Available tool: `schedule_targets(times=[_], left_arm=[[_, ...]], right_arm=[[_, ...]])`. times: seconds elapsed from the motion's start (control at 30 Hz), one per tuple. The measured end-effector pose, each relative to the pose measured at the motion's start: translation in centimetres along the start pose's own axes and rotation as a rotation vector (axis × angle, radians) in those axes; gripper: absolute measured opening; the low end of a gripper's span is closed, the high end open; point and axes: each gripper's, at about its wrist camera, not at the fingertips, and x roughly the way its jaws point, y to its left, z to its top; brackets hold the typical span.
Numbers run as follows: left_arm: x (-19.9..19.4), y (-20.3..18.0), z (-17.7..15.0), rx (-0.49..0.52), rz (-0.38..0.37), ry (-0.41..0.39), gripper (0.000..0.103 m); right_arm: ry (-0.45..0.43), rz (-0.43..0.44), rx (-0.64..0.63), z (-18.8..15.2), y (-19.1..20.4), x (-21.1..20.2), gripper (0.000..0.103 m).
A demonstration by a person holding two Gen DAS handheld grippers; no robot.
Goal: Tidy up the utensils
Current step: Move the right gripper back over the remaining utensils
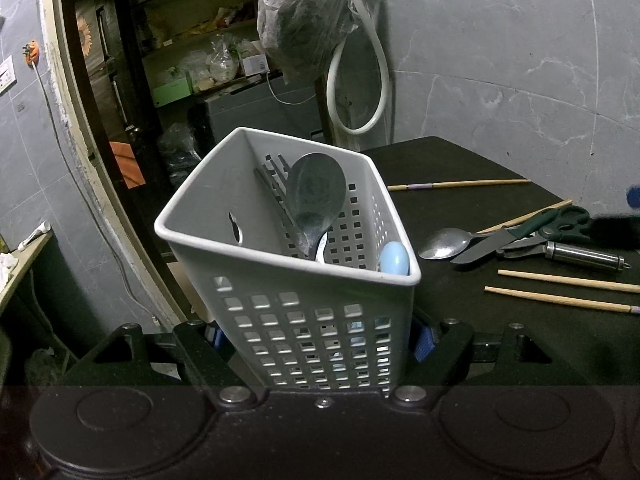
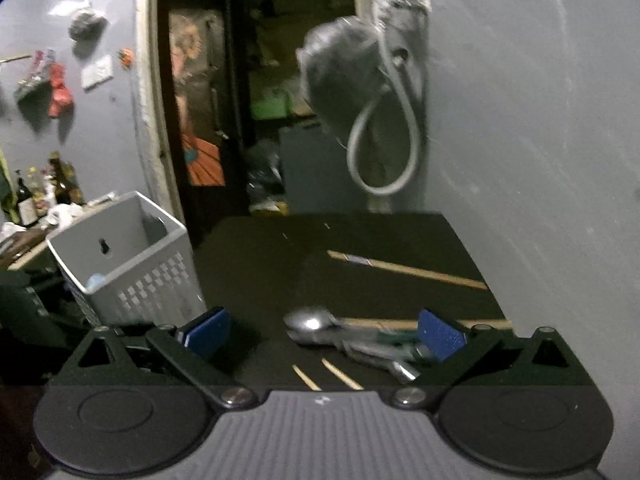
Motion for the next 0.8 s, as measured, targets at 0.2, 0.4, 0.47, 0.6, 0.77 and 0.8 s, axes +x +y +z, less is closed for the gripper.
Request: schedule_targets(times=[0.2,0.4,0.47,0.6,0.77,0.8], left_arm=[[0.0,0.0,0.0,0.000,0.000,0.000,0.082],[0.1,0.1,0.0,0.002,-0.004,0.000,0.082],[0.1,0.2,0.0,0.003,-0.006,0.001,0.082],[0.1,0.2,0.0,0.002,-0.005,0.001,0.082],[0.1,0.2,0.0,0.002,-0.005,0.002,0.082],[0.1,0.2,0.0,0.002,-0.005,0.002,0.082]], right_arm=[[0.080,-0.034,0.056,-1.8,-0.8,-0.1,0.103],[0.150,-0.078,0.107,-2.5,-1.7,1.0,0.103],[0.165,-0.091,0.126,-2.6,-2.1,1.3,0.103],[0.178,-0.120,0.144,-2.9,-2.9,1.9,0.103],[0.201,-0.229,0.091,-2.7,-3.6,3.1,0.103],[0.205,-0.248,0.081,-2.7,-3.7,3.3,0.103]])
